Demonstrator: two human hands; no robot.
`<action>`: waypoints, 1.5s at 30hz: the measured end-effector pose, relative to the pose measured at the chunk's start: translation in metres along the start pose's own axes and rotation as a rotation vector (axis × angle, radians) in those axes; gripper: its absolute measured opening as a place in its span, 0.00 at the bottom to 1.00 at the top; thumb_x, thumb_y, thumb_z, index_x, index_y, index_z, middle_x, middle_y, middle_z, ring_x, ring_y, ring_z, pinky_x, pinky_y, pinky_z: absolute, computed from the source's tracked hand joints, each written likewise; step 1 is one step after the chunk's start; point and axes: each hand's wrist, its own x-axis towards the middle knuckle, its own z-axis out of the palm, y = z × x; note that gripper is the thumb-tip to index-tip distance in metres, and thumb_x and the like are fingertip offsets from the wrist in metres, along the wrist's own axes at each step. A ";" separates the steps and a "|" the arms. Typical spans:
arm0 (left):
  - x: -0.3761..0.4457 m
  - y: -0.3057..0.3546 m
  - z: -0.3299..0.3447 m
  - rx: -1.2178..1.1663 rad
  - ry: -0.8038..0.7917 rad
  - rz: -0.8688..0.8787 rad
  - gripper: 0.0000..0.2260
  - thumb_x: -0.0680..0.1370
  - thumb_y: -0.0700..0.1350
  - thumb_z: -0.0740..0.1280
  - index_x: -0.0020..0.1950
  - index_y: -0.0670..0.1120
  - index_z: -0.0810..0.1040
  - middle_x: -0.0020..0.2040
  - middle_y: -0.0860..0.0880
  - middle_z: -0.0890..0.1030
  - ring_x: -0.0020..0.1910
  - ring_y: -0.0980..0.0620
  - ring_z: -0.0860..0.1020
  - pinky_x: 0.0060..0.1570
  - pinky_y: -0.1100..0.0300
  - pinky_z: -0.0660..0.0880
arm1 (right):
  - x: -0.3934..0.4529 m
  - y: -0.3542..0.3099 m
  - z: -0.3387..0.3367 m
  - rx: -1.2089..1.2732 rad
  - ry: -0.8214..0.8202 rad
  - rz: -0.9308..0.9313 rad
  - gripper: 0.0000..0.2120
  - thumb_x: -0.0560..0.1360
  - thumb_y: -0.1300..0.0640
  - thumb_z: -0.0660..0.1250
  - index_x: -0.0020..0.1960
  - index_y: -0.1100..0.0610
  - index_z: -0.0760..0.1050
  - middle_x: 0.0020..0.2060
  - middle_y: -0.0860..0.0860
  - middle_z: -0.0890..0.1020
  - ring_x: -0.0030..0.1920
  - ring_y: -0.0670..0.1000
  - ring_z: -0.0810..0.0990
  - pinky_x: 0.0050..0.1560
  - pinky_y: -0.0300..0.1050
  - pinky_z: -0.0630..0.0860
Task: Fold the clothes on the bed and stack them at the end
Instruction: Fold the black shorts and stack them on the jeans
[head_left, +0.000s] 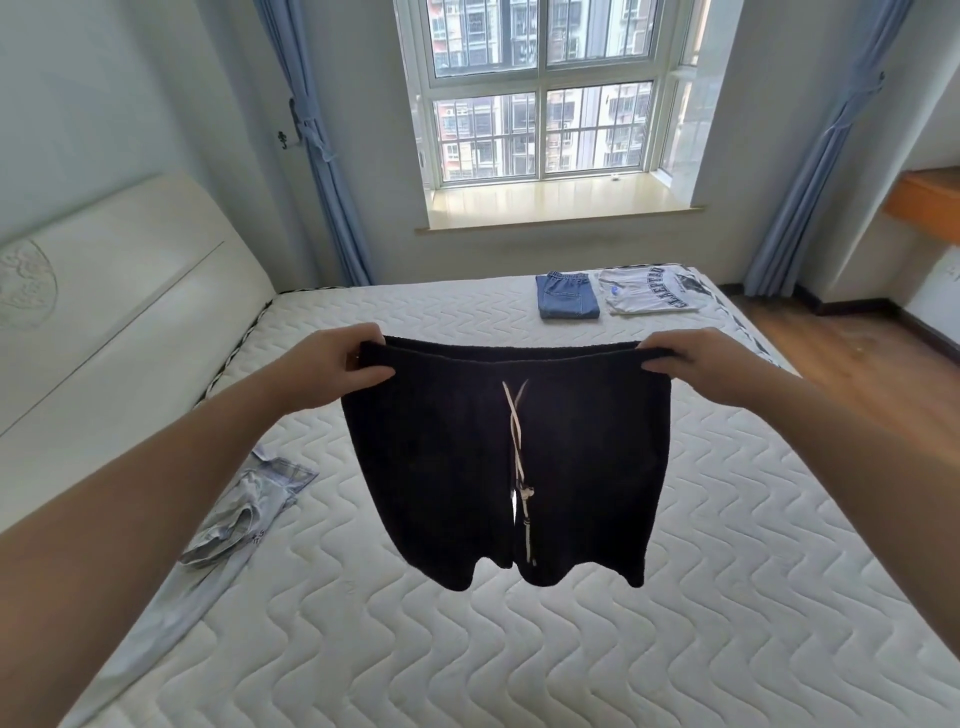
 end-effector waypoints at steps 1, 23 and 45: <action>0.000 0.000 0.001 -0.017 0.010 -0.017 0.08 0.77 0.53 0.71 0.44 0.60 0.72 0.35 0.60 0.78 0.33 0.63 0.75 0.34 0.71 0.68 | 0.001 -0.002 -0.001 0.008 0.005 0.021 0.05 0.79 0.55 0.67 0.47 0.45 0.77 0.39 0.42 0.80 0.43 0.48 0.77 0.46 0.44 0.70; 0.003 0.108 0.047 -1.088 0.523 -0.338 0.05 0.79 0.54 0.67 0.53 0.57 0.79 0.47 0.58 0.85 0.47 0.55 0.84 0.43 0.62 0.80 | 0.000 -0.113 0.022 1.402 0.052 0.351 0.11 0.81 0.62 0.60 0.61 0.60 0.77 0.53 0.56 0.85 0.48 0.51 0.85 0.39 0.42 0.81; -0.013 0.151 0.064 -0.411 0.450 0.029 0.30 0.65 0.66 0.74 0.63 0.76 0.65 0.56 0.77 0.74 0.56 0.76 0.73 0.49 0.83 0.66 | -0.024 -0.157 0.023 1.549 -0.386 -0.041 0.32 0.78 0.42 0.46 0.77 0.58 0.60 0.72 0.52 0.71 0.73 0.49 0.68 0.75 0.49 0.58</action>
